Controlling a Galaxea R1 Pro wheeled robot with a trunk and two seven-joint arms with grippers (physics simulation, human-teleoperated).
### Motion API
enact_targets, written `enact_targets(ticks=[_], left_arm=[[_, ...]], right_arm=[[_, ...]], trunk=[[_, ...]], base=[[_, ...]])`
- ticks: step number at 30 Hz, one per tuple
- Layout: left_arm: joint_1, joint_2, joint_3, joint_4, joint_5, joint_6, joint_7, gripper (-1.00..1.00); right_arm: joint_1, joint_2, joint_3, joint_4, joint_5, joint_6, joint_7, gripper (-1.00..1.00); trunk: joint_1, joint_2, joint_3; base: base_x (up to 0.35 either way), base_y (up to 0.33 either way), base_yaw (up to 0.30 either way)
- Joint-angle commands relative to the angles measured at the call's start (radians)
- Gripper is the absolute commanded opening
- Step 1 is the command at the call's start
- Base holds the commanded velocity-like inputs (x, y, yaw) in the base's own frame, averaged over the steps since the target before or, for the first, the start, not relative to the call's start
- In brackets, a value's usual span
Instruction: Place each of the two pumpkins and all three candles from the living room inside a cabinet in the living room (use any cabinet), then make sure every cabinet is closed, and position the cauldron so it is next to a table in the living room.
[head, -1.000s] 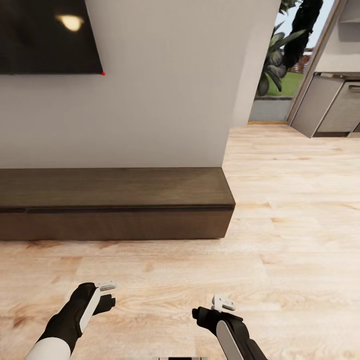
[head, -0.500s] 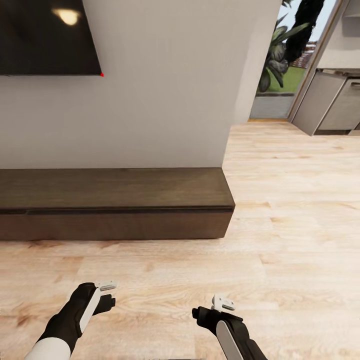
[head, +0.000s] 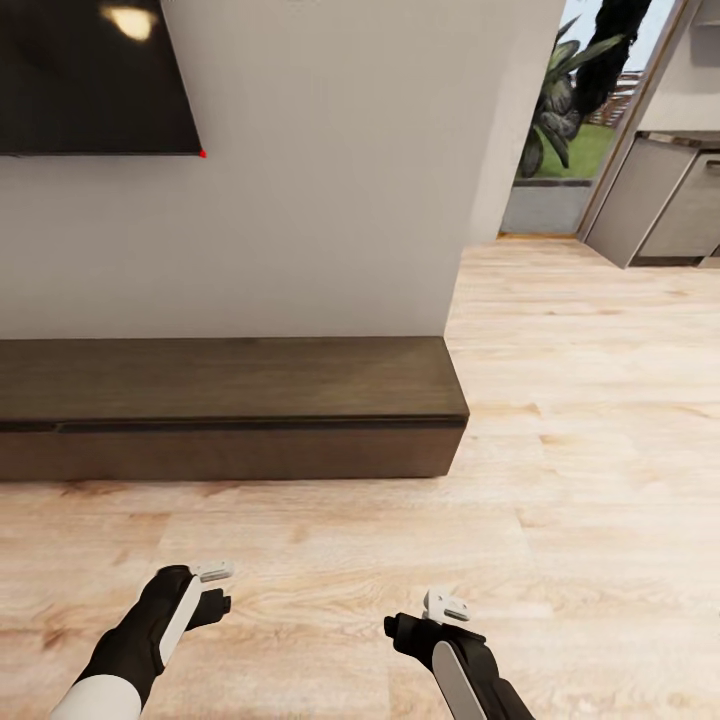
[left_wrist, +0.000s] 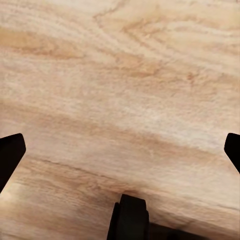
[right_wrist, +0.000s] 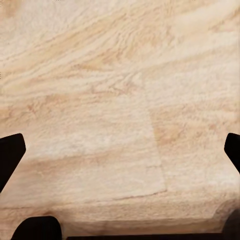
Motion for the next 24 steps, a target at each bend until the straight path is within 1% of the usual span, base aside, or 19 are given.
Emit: enact_targets(ticks=[1, 12, 14, 15, 16, 18, 19, 24], left_arm=[[0.000, 0.000, 0.000, -0.001, 0.010, 0.004, 0.008, 1.00], [0.000, -0.001, 0.000, -0.001, 0.010, 0.004, 0.008, 1.00], [0.000, -0.001, -0.013, 0.000, 0.010, 0.004, 0.009, 1.00], [0.000, -0.001, -0.028, 0.000, 0.010, 0.003, 0.009, 1.00], [0.000, 0.000, -0.063, 0.000, 0.010, 0.002, 0.009, 1.00], [0.000, 0.000, -0.069, 0.001, 0.010, 0.002, 0.009, 1.00], [0.000, 0.001, -0.070, 0.001, 0.010, -0.005, 0.009, 1.00], [0.000, 0.000, -0.072, 0.013, 0.010, -0.028, 0.009, 1.00]], right_arm=[[-0.001, 0.000, 0.002, -0.001, -0.011, 0.001, -0.010, 1.00], [-0.001, 0.000, 0.001, -0.001, -0.011, 0.001, -0.010, 1.00], [-0.001, 0.000, 0.001, -0.001, -0.011, 0.001, -0.011, 1.00], [-0.001, 0.000, 0.001, 0.001, -0.011, 0.000, -0.012, 1.00], [-0.001, 0.000, -0.001, 0.051, -0.010, -0.041, -0.010, 1.00], [-0.001, 0.000, -0.001, 0.088, -0.011, -0.087, -0.009, 1.00], [-0.001, 0.000, -0.001, 0.115, -0.011, -0.097, -0.009, 1.00], [-0.001, 0.000, -0.002, 0.142, -0.011, -0.103, -0.011, 1.00]], trunk=[[-0.004, 0.007, 0.002], [-0.046, 0.084, 0.036], [-0.054, 0.098, 0.043], [-0.058, 0.105, 0.046], [-0.062, 0.112, 0.049], [-0.069, 0.126, 0.055], [-0.073, 0.133, 0.058], [-0.092, 0.168, 0.074]], base=[[0.000, 0.000, 0.000], [0.000, 0.000, 0.000], [0.000, 0.000, 0.000], [0.000, 0.000, 0.000], [0.000, 0.000, 0.000], [0.000, 0.000, 0.000], [0.000, 0.000, 0.000], [0.000, 0.000, 0.000]])
